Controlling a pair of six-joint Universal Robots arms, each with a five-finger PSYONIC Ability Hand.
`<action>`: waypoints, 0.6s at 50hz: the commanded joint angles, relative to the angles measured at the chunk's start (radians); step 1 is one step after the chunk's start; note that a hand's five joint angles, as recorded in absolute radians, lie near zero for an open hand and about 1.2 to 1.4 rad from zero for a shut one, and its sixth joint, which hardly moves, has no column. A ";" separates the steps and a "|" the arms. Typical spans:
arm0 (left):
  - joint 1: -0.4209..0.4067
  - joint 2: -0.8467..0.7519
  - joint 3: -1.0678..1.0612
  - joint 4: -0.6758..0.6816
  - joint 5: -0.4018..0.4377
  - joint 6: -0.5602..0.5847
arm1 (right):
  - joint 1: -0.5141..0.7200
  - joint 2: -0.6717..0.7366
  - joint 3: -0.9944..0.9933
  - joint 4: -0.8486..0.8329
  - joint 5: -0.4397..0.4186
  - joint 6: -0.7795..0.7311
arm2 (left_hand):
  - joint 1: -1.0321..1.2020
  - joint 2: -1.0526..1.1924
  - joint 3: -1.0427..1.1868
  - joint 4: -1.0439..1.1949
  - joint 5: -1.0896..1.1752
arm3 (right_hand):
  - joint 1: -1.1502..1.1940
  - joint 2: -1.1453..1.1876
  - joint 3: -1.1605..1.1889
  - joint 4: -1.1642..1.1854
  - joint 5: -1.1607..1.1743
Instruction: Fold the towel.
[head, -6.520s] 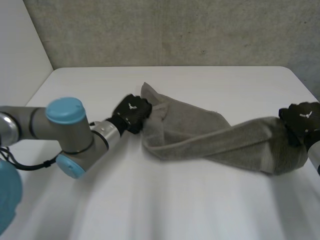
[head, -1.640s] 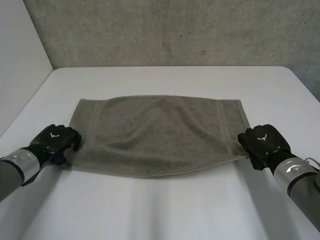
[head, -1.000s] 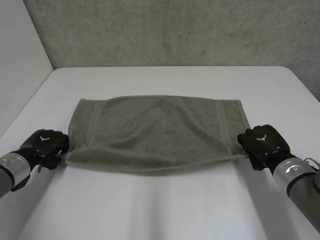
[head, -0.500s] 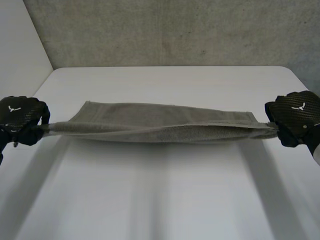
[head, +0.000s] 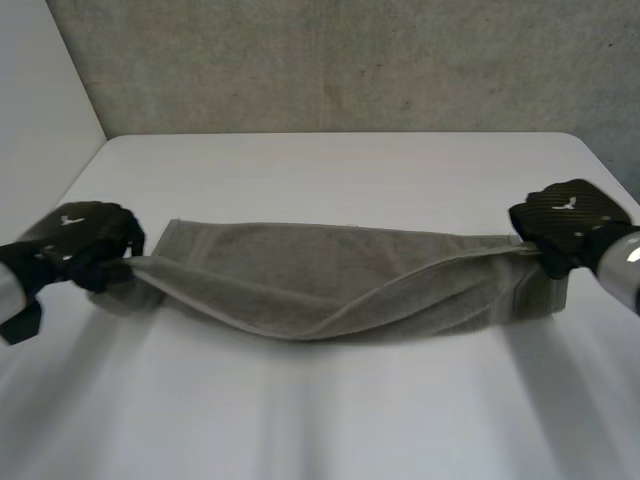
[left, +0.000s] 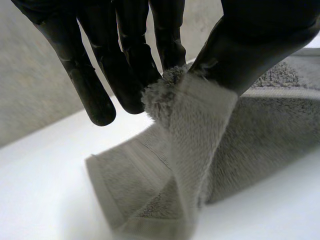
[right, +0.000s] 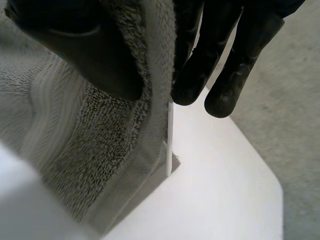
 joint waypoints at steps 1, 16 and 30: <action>-0.111 -0.317 0.263 -0.007 -0.171 -0.043 | 0.087 0.243 -0.194 -0.032 0.139 0.054 | 0.114 0.053 0.054 0.033 0.084 | 0.061 0.057 0.051 0.049 0.052; -0.161 -0.639 0.666 -0.019 -0.267 -0.088 | 0.119 0.498 -0.430 -0.175 0.263 0.151 | 0.114 0.053 0.054 0.033 0.084 | 0.061 0.057 0.051 0.049 0.052; -0.207 -0.793 0.873 0.077 -0.263 -0.092 | 0.124 0.632 -0.545 -0.187 0.355 0.146 | 0.114 0.053 0.054 0.033 0.084 | 0.061 0.057 0.051 0.049 0.052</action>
